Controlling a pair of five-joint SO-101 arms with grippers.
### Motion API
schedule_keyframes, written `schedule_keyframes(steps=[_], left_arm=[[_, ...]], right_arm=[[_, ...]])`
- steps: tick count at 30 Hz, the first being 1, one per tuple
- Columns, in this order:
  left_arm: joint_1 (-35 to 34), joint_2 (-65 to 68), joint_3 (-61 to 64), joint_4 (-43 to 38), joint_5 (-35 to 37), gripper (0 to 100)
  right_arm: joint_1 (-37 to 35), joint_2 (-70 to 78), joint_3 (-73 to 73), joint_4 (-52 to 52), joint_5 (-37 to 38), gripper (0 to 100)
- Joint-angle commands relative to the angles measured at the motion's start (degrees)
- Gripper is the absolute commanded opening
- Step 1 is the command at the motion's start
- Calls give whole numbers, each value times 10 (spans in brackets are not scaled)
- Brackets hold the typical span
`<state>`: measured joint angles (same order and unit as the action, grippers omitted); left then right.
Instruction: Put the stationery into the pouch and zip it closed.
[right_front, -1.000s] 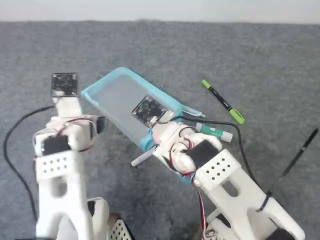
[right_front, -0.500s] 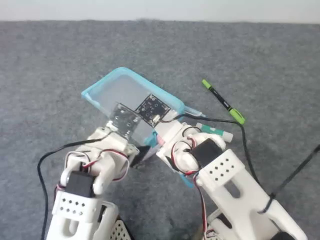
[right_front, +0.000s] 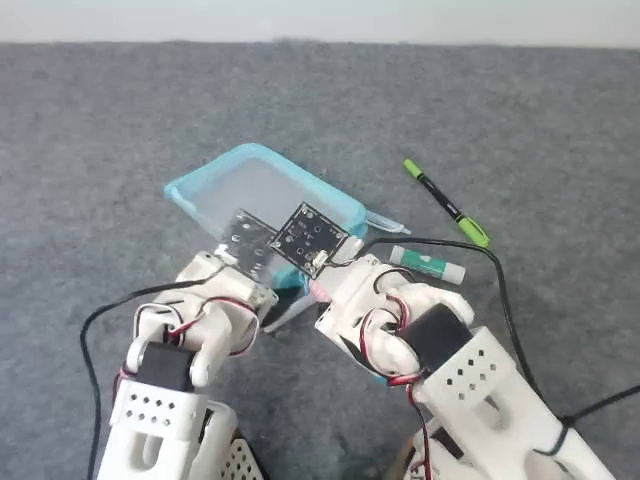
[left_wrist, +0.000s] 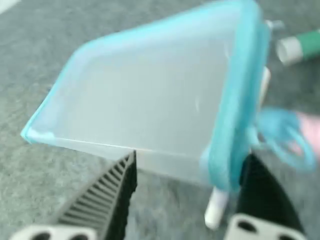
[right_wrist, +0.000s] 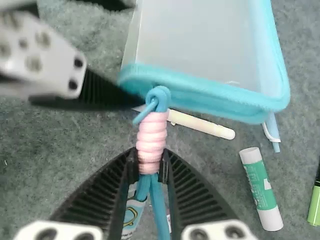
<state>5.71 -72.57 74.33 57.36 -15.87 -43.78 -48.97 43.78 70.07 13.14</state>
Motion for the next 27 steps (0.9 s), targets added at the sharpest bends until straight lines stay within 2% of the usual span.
schedule_keyframes(steps=[1, 11, 27], left_arm=[[-42, -8, -7, -40, 23, 312], [-90, -9, -8, -65, 48, 312], [-94, -12, -7, -77, 103, 312]], right_arm=[[-3, -24, -36, 6, 11, 6], [-3, -23, -17, 6, 19, 6], [-6, -23, 93, -44, 35, 6]])
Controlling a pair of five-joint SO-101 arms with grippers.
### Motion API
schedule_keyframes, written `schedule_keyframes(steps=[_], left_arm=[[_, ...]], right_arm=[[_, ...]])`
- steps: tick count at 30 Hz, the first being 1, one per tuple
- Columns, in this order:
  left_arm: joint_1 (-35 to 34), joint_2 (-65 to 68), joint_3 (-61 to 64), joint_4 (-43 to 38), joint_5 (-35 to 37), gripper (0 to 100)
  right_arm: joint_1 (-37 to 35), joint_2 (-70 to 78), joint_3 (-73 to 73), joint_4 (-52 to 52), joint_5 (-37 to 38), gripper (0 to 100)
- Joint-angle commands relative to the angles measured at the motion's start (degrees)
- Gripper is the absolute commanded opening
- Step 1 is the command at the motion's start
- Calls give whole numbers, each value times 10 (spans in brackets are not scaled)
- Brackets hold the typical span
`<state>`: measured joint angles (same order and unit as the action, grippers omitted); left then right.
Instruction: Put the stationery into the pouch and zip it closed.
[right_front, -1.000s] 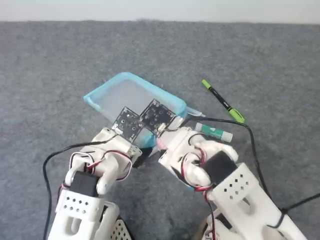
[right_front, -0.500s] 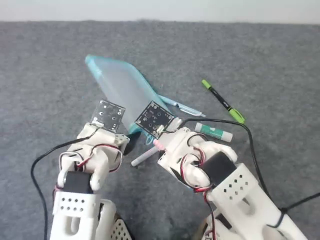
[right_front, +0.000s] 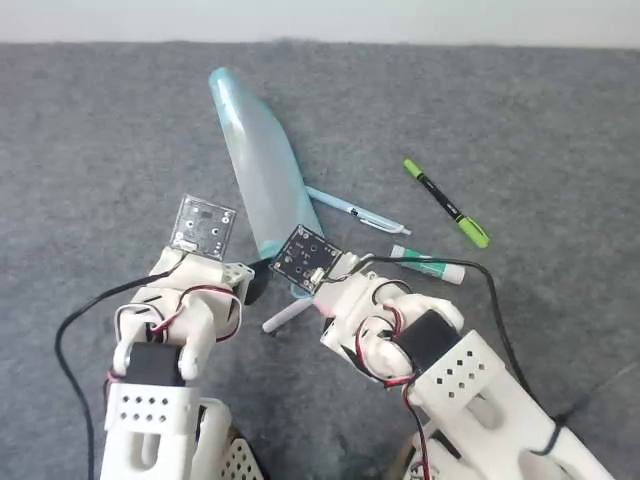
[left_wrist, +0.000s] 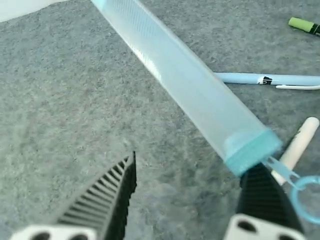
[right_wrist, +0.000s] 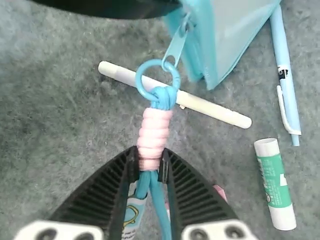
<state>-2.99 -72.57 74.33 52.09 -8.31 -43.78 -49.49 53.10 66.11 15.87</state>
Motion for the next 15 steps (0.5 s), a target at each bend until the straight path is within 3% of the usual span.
schedule_keyframes(steps=[1, 15], left_arm=[[-7, -12, -7, -25, 30, 312], [-7, -13, -8, -25, 66, 312]], right_arm=[[-6, -18, 4, -5, 8, 6], [-5, -18, 60, -6, 24, 6]])
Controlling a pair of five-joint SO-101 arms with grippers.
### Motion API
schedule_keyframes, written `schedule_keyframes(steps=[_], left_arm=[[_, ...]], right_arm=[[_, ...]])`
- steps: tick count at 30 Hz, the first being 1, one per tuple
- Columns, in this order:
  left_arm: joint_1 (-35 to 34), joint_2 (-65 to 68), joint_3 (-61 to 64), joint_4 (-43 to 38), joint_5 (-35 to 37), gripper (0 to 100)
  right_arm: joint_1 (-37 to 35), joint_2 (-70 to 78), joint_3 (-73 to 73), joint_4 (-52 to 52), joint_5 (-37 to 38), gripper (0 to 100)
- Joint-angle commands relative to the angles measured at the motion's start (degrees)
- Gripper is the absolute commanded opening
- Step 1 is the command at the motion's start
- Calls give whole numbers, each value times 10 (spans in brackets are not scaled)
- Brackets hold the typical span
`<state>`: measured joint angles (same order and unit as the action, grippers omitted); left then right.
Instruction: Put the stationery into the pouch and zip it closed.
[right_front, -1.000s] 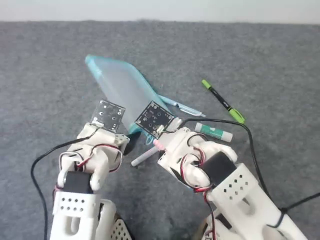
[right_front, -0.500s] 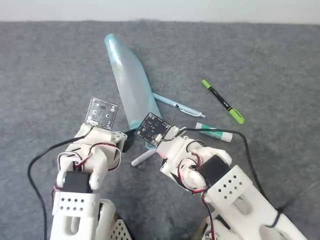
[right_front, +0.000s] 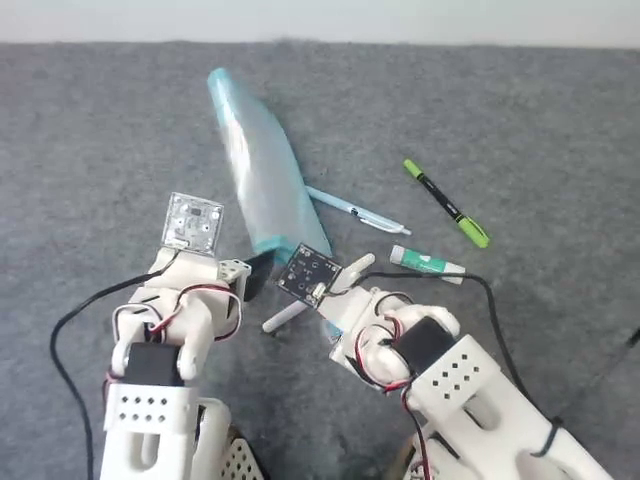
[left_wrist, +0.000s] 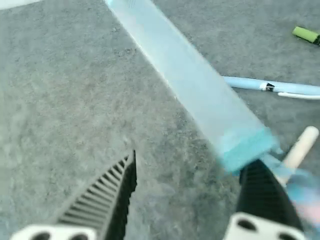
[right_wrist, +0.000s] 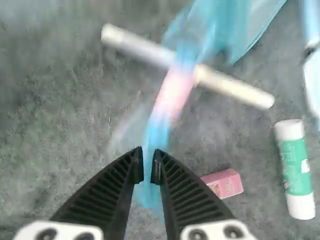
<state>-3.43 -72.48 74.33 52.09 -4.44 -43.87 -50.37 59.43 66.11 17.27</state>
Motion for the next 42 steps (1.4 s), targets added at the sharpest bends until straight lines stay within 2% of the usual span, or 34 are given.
schedule_keyframes(steps=[1, 14, 16, 19, 21, 24, 30, 37, 42], left_arm=[[-4, -14, -9, -25, 35, 312], [-4, -14, -6, -24, 40, 312], [-4, -14, -6, -25, 50, 312], [-4, -14, -6, -25, 63, 312], [-4, -14, -6, -25, 63, 312], [-11, -13, -5, -25, 63, 312], [-78, -11, -4, -25, 63, 312], [-81, -11, 22, -69, 62, 312], [-81, -11, 23, -70, 62, 312]], right_arm=[[-3, -9, -2, -6, 10, 6], [-1, -15, -33, 0, 5, 8], [-1, -8, -47, -1, -5, 46], [-1, 0, -75, 0, -33, 160], [-1, 29, -104, 8, -34, 215], [-1, 104, -164, 16, -39, 244], [-3, 275, -236, -25, -40, 243], [3, 398, -272, -65, -40, 242], [49, 435, -279, -108, -71, 239]])
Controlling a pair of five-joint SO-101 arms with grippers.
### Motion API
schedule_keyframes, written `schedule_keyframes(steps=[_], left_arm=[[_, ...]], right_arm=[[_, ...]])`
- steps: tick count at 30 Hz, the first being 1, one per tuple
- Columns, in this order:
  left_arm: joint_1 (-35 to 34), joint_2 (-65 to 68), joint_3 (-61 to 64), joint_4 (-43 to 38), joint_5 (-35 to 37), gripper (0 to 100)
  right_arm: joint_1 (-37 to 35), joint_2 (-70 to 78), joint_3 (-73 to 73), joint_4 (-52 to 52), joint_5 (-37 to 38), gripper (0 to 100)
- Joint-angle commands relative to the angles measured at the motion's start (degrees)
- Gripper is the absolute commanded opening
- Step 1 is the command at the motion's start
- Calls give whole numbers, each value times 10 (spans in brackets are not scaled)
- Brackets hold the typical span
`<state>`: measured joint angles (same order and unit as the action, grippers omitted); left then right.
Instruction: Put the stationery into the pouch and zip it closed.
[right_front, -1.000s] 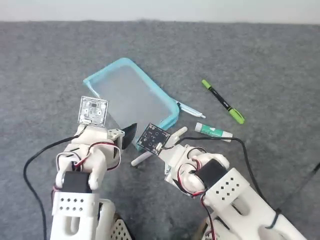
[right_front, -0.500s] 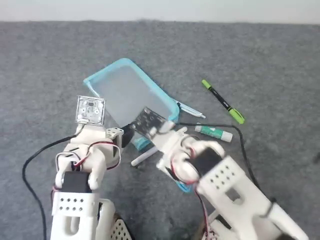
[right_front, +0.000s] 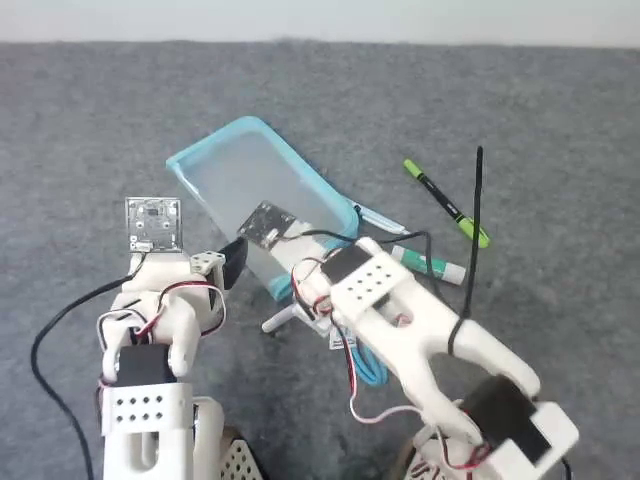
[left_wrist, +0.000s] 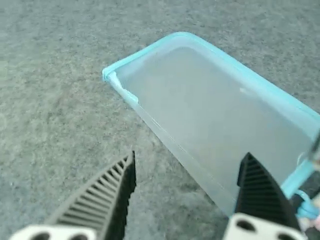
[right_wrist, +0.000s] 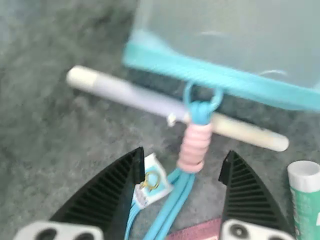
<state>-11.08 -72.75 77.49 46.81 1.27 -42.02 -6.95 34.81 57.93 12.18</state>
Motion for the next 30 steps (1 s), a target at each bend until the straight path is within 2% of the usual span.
schedule_keyframes(steps=[1, 7, 13, 30], left_arm=[[-4, -8, -8, -18, 4, 312], [-4, -8, -8, -18, 4, 312], [-4, -8, -8, -17, 4, 312], [-4, -8, -7, -17, 4, 312]], right_arm=[[37, 5, -33, -32, -23, 227], [37, 15, -33, -51, -27, 132], [37, 15, -29, -46, -25, 165], [41, 49, -29, -45, -25, 162]])
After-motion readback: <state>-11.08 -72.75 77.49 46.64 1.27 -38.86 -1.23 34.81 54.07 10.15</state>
